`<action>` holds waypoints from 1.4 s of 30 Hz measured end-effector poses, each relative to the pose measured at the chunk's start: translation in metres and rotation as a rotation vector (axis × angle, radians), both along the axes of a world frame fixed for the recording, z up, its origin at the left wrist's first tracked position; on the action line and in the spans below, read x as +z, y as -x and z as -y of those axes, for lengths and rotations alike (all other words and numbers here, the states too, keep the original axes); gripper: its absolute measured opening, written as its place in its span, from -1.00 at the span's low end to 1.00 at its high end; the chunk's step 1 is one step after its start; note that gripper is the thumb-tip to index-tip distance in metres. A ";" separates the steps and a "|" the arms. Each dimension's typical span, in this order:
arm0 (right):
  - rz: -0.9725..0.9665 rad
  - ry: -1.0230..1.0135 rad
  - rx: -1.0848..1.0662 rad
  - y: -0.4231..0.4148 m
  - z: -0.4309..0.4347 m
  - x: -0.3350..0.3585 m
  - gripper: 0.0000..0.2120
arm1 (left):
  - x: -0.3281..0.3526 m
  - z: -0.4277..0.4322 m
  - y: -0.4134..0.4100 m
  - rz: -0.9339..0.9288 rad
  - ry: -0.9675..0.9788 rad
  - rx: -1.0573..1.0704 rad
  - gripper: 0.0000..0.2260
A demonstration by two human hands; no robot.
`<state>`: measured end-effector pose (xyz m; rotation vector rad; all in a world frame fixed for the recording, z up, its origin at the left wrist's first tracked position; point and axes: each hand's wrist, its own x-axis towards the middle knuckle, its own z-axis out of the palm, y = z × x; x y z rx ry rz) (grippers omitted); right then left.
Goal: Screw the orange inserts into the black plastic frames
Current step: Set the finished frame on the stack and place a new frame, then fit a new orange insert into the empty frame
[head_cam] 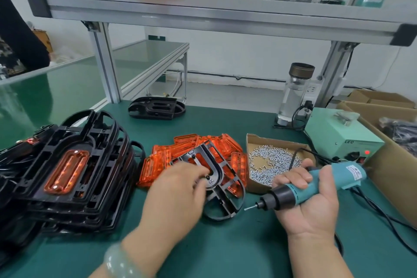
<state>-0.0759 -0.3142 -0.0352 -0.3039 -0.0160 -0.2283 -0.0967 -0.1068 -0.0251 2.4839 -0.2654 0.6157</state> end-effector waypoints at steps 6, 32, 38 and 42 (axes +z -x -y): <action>-0.018 0.009 0.000 -0.001 -0.001 0.001 -0.65 | 0.017 -0.003 -0.059 -0.162 -0.205 -0.054 -0.43; 0.079 -0.084 0.024 0.004 0.011 0.004 -0.64 | 0.034 -0.003 -0.006 -0.404 -0.351 -0.133 -0.69; 0.073 -0.077 0.018 0.004 0.009 0.005 -0.64 | 0.003 0.014 0.004 -0.441 -0.330 -0.149 -0.66; 0.053 -0.060 0.022 0.003 0.007 0.003 -0.64 | -0.004 0.017 -0.001 -0.411 -0.330 -0.119 -0.62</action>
